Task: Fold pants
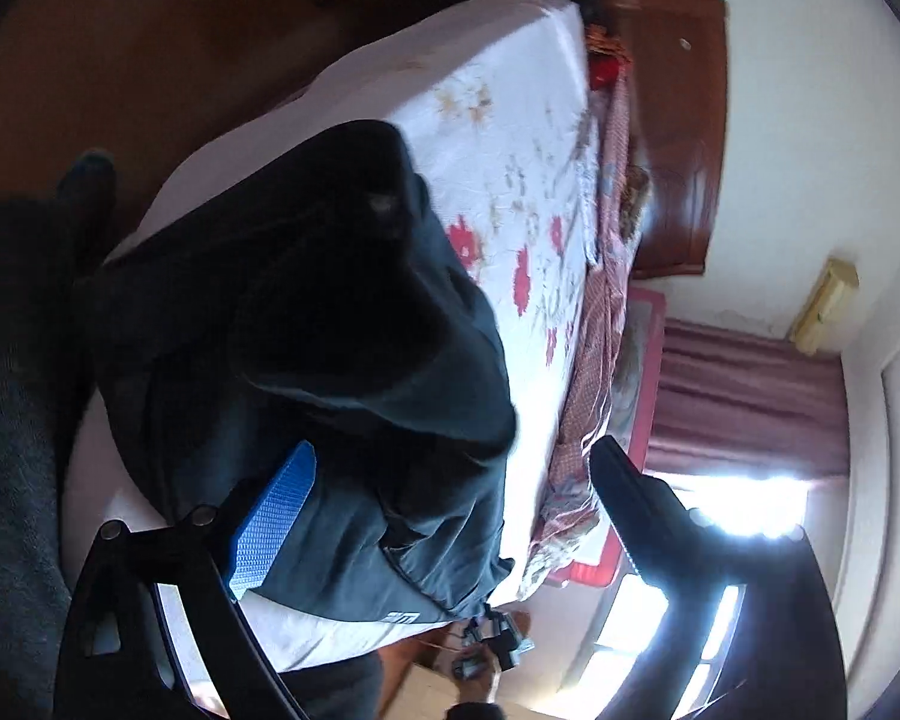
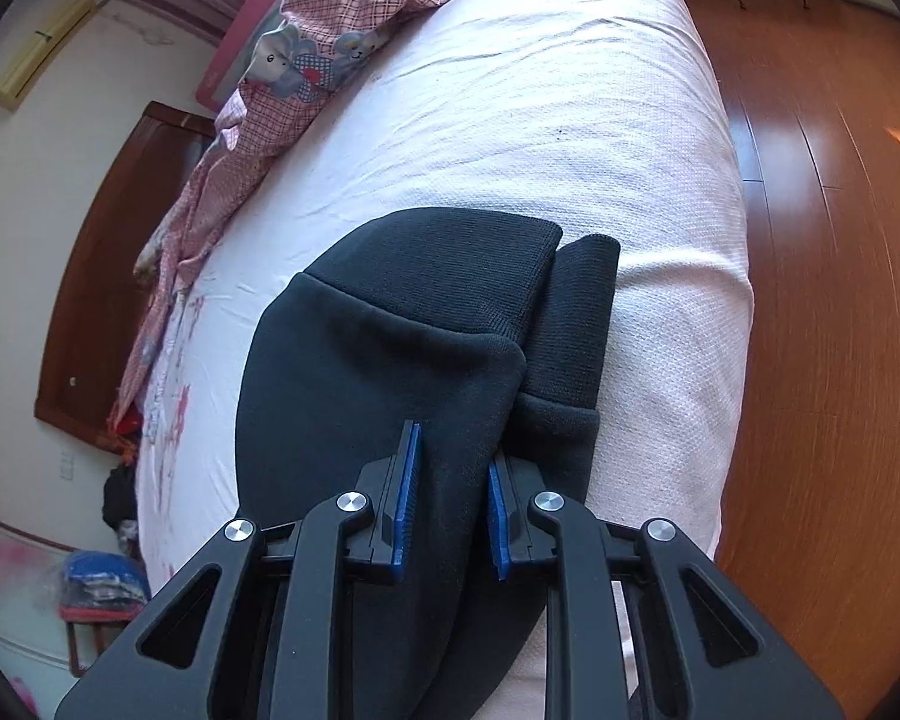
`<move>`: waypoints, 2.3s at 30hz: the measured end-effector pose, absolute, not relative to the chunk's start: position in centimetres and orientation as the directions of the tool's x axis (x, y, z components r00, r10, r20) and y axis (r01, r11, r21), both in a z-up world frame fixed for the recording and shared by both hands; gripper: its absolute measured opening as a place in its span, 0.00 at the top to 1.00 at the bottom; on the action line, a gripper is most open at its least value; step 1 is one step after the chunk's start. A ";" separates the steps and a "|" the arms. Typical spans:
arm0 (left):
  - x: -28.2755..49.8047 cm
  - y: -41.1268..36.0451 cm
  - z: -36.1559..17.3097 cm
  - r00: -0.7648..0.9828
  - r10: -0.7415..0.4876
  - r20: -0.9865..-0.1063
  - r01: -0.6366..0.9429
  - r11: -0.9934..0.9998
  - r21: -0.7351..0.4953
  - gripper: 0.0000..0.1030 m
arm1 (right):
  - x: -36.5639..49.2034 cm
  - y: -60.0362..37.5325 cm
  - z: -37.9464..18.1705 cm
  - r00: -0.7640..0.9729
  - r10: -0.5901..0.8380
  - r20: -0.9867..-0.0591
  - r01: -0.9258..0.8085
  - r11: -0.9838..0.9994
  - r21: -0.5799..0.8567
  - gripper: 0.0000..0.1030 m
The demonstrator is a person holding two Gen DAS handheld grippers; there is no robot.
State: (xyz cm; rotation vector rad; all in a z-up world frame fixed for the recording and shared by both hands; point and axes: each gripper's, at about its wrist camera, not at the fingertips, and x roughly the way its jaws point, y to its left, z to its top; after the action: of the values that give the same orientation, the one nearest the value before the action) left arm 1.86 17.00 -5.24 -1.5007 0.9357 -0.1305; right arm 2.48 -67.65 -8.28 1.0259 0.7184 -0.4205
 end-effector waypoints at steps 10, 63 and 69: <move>3.0 16.6 -7.3 0.778 -0.491 -0.392 -0.450 -0.001 -0.893 0.84 | 2.8 -67.6 -8.1 0.688 0.011 -0.726 0.617 0.518 0.593 0.81; -1.2 21.5 -5.5 0.750 -0.467 -0.468 -0.253 0.451 -0.856 0.83 | -0.6 -32.6 -9.4 0.503 0.704 -0.501 0.337 0.374 0.864 0.72; -1.1 21.8 -4.7 0.764 -0.464 -0.449 -0.219 0.467 -0.857 0.82 | -1.0 -31.1 -5.4 0.531 0.706 -0.469 0.221 0.419 0.881 0.92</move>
State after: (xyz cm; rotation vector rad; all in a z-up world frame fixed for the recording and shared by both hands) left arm -1.07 21.77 -4.70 -1.0996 0.7212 -0.1672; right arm -0.96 -31.10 -5.42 1.1348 1.0057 0.3786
